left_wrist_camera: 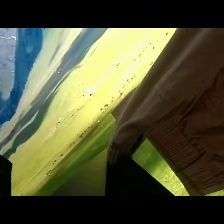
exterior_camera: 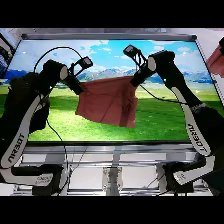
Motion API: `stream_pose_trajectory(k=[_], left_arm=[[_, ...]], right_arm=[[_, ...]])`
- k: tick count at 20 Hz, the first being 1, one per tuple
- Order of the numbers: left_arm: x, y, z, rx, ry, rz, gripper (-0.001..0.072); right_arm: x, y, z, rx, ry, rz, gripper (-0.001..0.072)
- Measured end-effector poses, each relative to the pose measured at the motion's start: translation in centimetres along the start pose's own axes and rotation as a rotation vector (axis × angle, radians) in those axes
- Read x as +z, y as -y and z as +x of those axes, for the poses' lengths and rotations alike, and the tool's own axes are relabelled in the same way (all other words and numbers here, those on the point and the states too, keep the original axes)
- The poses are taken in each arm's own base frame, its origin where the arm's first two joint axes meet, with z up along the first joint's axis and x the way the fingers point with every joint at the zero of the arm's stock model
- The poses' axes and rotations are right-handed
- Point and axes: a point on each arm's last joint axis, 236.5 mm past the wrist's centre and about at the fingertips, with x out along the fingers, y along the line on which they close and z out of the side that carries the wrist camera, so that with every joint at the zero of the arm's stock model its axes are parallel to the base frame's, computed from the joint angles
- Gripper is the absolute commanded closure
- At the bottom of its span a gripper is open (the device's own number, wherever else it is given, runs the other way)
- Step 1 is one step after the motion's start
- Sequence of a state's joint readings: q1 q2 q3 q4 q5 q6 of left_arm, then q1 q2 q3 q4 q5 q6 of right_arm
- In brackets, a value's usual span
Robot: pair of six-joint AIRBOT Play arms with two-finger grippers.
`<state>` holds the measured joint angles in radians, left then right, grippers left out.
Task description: Fold the clothes and pants, and hang the long-sleeved shirts on hangers.
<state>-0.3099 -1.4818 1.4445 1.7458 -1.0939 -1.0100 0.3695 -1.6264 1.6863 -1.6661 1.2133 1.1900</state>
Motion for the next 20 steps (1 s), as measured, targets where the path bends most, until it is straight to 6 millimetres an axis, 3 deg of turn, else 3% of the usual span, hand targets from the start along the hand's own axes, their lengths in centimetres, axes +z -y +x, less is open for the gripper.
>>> stream_pose_trajectory(k=[4, 9, 12, 20], left_arm=[[-3.2, 1.5, 0.7, -0.056, -0.073, 0.027, 0.0681], [-7.8, 6.4, 1.0, -0.184, -0.145, 0.060, 0.0681], [-10.0, 9.0, 0.9, -0.243, -0.171, 0.070, 0.0680], [-12.9, 13.8, -0.6, -0.408, -0.259, 0.075, 0.0680]], right_arm=[[-4.0, -3.4, 1.8, 0.120, -0.137, -0.002, 0.0703], [-8.9, -7.2, 2.7, 0.214, -0.285, -0.016, 0.0703], [-10.9, -9.3, 3.1, 0.247, -0.344, -0.037, 0.0703], [-15.0, -13.0, 3.5, 0.314, -0.479, -0.046, 0.0701]])
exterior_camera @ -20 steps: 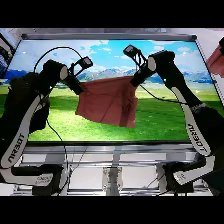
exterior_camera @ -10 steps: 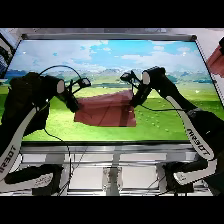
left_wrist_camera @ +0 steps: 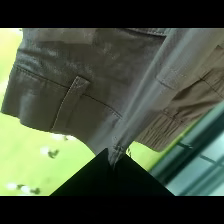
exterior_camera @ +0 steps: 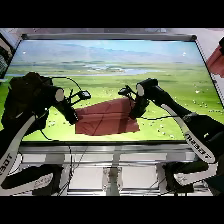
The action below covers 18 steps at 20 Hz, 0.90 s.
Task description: Fold the clothes and pants, and hang the long-sleeved shirts on hangers.
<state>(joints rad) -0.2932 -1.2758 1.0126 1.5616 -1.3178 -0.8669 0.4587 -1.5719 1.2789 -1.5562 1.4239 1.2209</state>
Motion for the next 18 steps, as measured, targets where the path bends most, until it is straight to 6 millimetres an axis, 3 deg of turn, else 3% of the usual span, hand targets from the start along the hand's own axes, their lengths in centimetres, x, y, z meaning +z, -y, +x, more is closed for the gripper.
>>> stream_pose_trajectory(k=[5, 7, 9, 12, 13, 14, 18], left_arm=[[-1.5, 5.7, -0.4, -0.181, -0.108, 0.048, 0.0680], [-2.1, 7.9, -0.9, -0.248, -0.153, 0.065, 0.0679], [-3.5, 9.6, -1.5, -0.298, -0.232, 0.084, 0.0671], [-3.2, 13.3, -2.6, -0.416, -0.247, 0.103, 0.0671], [-3.3, 14.2, -2.9, -0.441, -0.260, 0.100, 0.0671], [-3.1, 15.5, -3.3, -0.482, -0.260, 0.108, 0.0671], [-1.7, 20.8, -5.1, -0.638, -0.247, 0.109, 0.0670]], right_arm=[[-1.7, -1.1, 1.4, 0.039, -0.065, 0.007, 0.0696], [-2.3, -1.5, 1.6, 0.054, -0.086, 0.009, 0.0633], [-3.6, -1.1, 1.6, 0.042, -0.140, 0.007, 0.0626], [-4.9, -2.7, 1.4, 0.106, -0.196, -0.001, 0.0626], [-5.6, -2.8, 1.2, 0.113, -0.226, -0.001, 0.0622], [-6.3, -2.9, 1.0, 0.118, -0.256, -0.002, 0.0568], [-7.9, -3.6, 0.5, 0.151, -0.328, -0.013, 0.0564]])
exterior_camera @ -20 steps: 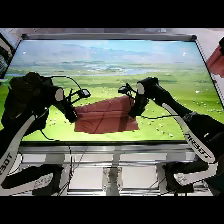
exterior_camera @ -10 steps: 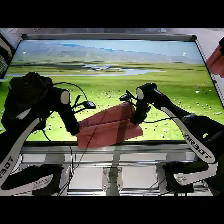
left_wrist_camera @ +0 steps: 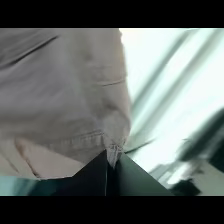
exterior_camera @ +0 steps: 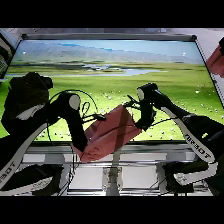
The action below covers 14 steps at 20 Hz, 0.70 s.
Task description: Fold the clothes and pants, and hang the long-sleeved shirts on hangers.
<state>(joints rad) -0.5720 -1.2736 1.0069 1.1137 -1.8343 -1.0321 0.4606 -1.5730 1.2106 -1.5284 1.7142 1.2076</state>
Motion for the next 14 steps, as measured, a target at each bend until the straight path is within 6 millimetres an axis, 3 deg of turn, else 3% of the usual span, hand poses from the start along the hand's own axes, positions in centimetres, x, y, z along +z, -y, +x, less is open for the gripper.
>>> stream_pose_trajectory(k=[1, 2, 3, 4, 5, 6, 7, 10, 12, 14], left_arm=[[0.4, 1.1, 0.4, -0.023, -0.004, 0.011, 0.0666], [0.7, 2.2, 0.8, -0.041, -0.012, 0.029, 0.0568], [0.9, 3.5, 1.3, -0.060, -0.025, 0.053, 0.0419], [0.9, 4.5, 1.8, -0.065, -0.045, 0.073, 0.0401], [0.9, 5.3, 2.3, -0.065, -0.065, 0.092, 0.0439], [0.7, 5.6, 2.8, -0.050, -0.094, 0.110, 0.0539], [0.2, 5.2, 3.1, -0.009, -0.126, 0.112, 0.0589], [-1.8, 0.3, 2.5, 0.241, -0.230, 0.004, 0.0589], [-2.7, -4.1, 0.6, 0.434, -0.240, -0.121, 0.0589], [-3.2, -7.2, -1.2, 0.540, -0.202, -0.224, 0.0589]], right_arm=[[-0.3, 0.0, 0.0, 0.004, -0.012, -0.001, 0.0564], [-0.5, 0.1, 0.0, 0.006, -0.020, -0.002, 0.0562], [-0.7, 0.1, 0.0, 0.011, -0.024, 0.000, 0.0537], [-1.0, 0.3, -0.1, 0.016, -0.030, 0.007, 0.0504], [-1.3, 0.8, -0.1, 0.011, -0.037, 0.016, 0.0504], [-1.5, 1.0, -0.1, 0.018, -0.036, 0.025, 0.0504], [-1.7, 1.3, -0.1, 0.025, -0.038, 0.037, 0.0505], [-2.2, 2.0, -0.2, 0.043, -0.036, 0.070, 0.0506], [-2.2, 2.3, -0.2, 0.048, -0.032, 0.088, 0.0507], [-1.9, 2.5, -0.2, 0.047, -0.011, 0.093, 0.0495]])
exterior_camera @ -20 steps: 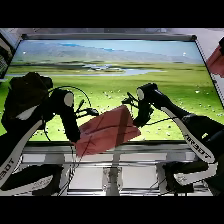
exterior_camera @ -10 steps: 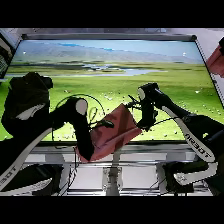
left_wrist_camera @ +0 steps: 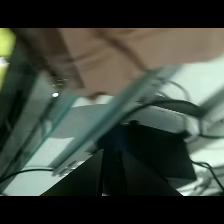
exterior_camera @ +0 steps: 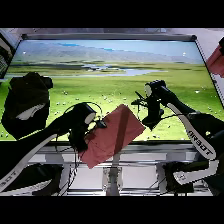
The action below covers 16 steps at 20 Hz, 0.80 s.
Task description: Fold the clothes and pants, and hang the long-sleeved shirts on hangers.
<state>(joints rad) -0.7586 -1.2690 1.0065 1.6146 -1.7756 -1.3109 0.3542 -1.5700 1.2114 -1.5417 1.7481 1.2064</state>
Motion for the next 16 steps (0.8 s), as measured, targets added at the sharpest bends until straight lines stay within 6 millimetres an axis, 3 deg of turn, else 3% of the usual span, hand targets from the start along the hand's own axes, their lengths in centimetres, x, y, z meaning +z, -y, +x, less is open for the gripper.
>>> stream_pose_trajectory(k=[2, 3, 7, 8, 10, 13, 16], left_arm=[[0.3, -2.9, -0.2, 0.040, 0.058, -0.111, 0.0589], [0.4, -4.2, -0.4, 0.047, 0.096, -0.163, 0.0589], [-0.1, -9.8, -1.7, 0.055, 0.290, -0.395, 0.0581], [-0.6, -11.3, -2.0, 0.057, 0.334, -0.463, 0.0542], [-2.0, -13.7, -2.3, 0.054, 0.388, -0.573, 0.0283], [-3.9, -16.2, -2.0, 0.033, 0.432, -0.705, 0.0264], [-4.9, -17.2, -1.7, 0.002, 0.458, -0.770, 0.0264]], right_arm=[[1.1, 0.2, -0.3, -0.006, 0.059, -0.011, 0.0148], [1.7, 0.1, -0.6, 0.002, 0.097, -0.022, 0.0051], [6.4, -1.3, -3.2, 0.130, 0.366, -0.075, 0.0035], [8.0, -1.7, -4.3, 0.174, 0.457, -0.087, 0.0035], [10.2, -1.4, -6.3, 0.213, 0.604, -0.092, 0.0036], [12.2, -0.3, -7.3, 0.234, 0.706, -0.096, 0.0037], [13.8, -0.3, -6.1, 0.278, 0.714, -0.115, 0.0037]])
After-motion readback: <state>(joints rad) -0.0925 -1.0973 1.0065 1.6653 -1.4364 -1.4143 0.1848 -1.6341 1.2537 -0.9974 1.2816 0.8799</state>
